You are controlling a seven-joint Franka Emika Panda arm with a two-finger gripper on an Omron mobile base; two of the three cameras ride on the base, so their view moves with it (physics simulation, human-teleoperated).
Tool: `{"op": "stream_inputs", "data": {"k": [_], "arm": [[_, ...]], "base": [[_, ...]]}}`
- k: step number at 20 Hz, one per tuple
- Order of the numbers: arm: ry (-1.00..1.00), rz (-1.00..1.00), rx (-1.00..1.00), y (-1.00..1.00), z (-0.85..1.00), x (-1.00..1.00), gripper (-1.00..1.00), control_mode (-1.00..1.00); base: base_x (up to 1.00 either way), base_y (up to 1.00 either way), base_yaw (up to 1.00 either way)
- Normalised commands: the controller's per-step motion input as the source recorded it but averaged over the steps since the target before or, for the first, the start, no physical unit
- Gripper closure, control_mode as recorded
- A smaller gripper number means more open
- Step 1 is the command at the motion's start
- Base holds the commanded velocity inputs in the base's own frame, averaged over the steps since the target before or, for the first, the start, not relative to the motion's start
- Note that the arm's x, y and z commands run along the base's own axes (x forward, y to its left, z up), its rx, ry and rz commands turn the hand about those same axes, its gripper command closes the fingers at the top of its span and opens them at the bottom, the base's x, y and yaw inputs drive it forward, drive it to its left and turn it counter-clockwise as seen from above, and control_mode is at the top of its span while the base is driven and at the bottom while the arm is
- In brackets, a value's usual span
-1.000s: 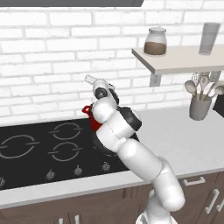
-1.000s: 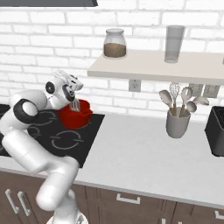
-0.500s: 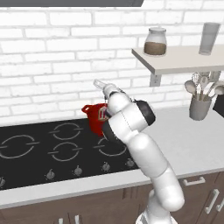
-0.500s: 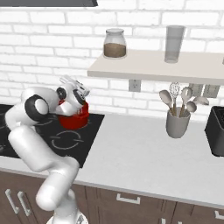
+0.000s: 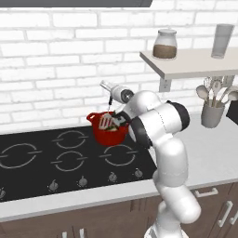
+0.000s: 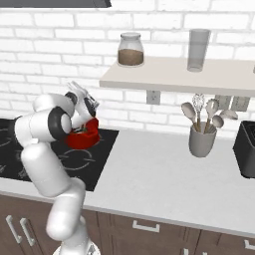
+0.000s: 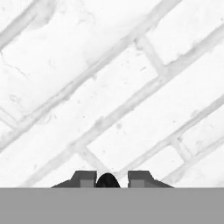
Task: Put the mushroom and cucumber in the pot. Retrieve the spatula and lightly stir the vegetables in the pot.
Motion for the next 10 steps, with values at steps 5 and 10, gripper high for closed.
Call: {"op": "stream_inputs", "data": {"k": [5,10], "arm": [[-0.16,0.0,0.03,0.1,0.56,0.16,1.0,-1.0],[-0.11,-0.03,-0.09,0.0,-0.02,0.0,1.0,-1.0]], "base": [[0.0,0.0,0.0],[0.0,0.0,0.0]]}}
